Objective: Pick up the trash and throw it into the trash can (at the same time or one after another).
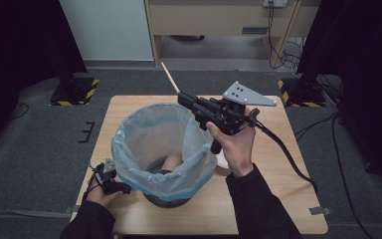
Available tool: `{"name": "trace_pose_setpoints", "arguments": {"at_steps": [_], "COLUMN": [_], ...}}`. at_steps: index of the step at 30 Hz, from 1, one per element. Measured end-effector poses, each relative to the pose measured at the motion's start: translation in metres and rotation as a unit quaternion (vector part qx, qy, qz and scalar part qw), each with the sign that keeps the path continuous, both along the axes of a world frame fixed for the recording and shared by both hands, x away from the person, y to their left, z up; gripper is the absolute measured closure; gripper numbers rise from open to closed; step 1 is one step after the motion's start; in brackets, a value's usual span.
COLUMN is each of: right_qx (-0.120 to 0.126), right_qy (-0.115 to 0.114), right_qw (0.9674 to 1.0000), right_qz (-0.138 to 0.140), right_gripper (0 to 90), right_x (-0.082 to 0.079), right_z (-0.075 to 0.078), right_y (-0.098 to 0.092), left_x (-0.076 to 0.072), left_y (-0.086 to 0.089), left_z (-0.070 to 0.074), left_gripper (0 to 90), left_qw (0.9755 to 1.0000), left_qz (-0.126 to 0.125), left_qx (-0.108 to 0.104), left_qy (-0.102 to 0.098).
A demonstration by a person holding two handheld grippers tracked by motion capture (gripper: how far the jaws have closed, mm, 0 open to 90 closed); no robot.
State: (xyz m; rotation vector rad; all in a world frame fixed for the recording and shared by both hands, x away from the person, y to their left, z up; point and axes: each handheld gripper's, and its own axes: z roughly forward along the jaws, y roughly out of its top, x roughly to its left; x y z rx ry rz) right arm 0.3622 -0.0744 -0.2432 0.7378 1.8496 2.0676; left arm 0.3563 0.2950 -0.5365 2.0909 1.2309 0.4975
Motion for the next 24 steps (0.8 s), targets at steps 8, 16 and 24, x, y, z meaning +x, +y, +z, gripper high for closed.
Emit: {"name": "trace_pose_setpoints", "arguments": {"at_steps": [8,16,24], "right_qx": [0.005,0.013,0.006], "right_qy": [0.008,-0.010,-0.020], "right_qw": [0.9999,0.9998,0.9979], "right_qz": [0.006,-0.014,-0.061], "right_gripper": [79.7,66.8,60.7], "right_x": [0.004,0.003,0.004], "right_z": [-0.005,0.006,0.016], "right_y": [0.008,-0.008,-0.040], "left_x": [0.000,0.000,0.000], "left_y": [0.000,0.000,0.000], "left_z": [0.000,0.000,0.000], "left_gripper": [0.0,0.0,0.0], "left_qw": [1.0000,1.0000,1.0000], "left_qz": [0.000,0.000,0.000], "left_qx": [0.000,0.000,0.000], "left_qy": [0.000,0.000,0.000]}}
